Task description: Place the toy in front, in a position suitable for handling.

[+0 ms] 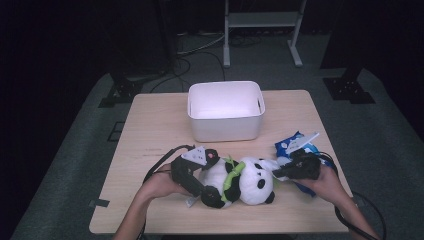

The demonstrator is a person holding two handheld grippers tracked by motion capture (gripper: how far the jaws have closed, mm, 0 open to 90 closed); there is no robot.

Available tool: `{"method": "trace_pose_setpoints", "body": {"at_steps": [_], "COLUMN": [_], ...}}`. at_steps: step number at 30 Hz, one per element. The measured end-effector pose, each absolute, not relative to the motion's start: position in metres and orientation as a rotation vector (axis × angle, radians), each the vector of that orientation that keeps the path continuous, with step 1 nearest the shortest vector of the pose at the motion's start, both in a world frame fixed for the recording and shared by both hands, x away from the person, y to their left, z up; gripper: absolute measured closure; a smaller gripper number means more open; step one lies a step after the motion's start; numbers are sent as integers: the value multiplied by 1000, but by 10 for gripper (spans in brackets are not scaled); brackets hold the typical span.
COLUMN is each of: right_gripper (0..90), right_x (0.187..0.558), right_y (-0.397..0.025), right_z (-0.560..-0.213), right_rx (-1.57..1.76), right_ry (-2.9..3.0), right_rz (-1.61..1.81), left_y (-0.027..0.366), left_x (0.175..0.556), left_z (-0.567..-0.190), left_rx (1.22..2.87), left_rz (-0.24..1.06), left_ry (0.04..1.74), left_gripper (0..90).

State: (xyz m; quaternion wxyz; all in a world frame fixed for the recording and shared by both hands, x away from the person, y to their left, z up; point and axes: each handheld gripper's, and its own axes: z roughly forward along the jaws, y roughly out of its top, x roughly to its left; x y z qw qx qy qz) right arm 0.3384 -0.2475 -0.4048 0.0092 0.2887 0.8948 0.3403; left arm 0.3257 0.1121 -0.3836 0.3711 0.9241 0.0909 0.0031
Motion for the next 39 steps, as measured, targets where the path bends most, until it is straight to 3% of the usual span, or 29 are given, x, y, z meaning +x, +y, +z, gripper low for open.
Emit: {"method": "trace_pose_setpoints", "body": {"at_steps": [19,27,39], "right_gripper": [830,830,829], "right_x": [365,349,320], "right_y": [-175,-160,-118], "right_z": [-367,-348,-353], "right_rx": [684,579,399], "right_ry": [2844,2856,2957], "right_rz": [1044,1080,1011], "left_y": [112,113,112], "left_x": [324,325,326], "left_z": [-384,-386,-386], "left_rx": [2366,2342,2346], "left_rz": [17,2,3], "left_ry": [223,240,240], "left_gripper": [172,172,171]}}
